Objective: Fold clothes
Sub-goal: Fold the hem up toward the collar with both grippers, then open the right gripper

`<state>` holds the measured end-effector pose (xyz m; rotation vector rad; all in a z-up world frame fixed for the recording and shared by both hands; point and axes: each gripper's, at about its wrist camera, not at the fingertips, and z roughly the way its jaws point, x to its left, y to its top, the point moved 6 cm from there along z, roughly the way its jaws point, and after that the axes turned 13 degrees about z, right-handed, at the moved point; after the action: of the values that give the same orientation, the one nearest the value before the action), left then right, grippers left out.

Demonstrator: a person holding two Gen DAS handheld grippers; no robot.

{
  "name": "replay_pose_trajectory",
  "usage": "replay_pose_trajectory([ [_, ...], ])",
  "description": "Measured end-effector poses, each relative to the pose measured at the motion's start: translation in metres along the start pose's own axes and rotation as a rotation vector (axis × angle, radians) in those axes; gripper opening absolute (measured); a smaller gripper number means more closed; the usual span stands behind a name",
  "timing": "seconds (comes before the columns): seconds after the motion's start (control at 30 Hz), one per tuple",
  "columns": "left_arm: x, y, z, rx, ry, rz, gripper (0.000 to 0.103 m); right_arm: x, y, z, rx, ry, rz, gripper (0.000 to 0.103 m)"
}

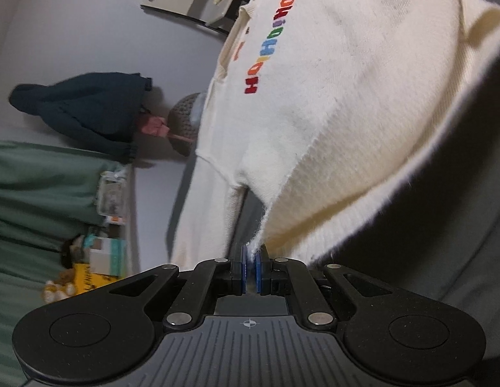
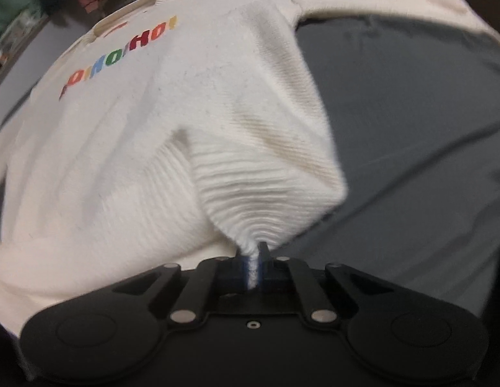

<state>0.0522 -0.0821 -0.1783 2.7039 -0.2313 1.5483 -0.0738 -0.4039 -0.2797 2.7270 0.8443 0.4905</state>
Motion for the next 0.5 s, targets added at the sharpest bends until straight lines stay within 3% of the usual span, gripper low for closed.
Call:
replay_pose_trajectory([
  [0.23,0.004,-0.021,-0.042,-0.006,0.056,-0.008,0.005,-0.043,0.015,-0.100,-0.190,-0.102,-0.224,0.004],
  [0.33,-0.010,-0.025,-0.054,-0.003,0.043,0.018,0.005,-0.060,0.024,-0.138,-0.249,-0.149,-0.298,0.004],
  [0.4,-0.029,-0.027,-0.053,0.009,0.018,0.066,0.005,-0.065,0.016,-0.135,-0.200,-0.191,-0.385,0.004],
  [0.5,-0.060,-0.028,-0.037,0.022,-0.030,0.167,0.005,-0.073,-0.002,-0.092,-0.092,-0.289,-0.512,0.003],
])
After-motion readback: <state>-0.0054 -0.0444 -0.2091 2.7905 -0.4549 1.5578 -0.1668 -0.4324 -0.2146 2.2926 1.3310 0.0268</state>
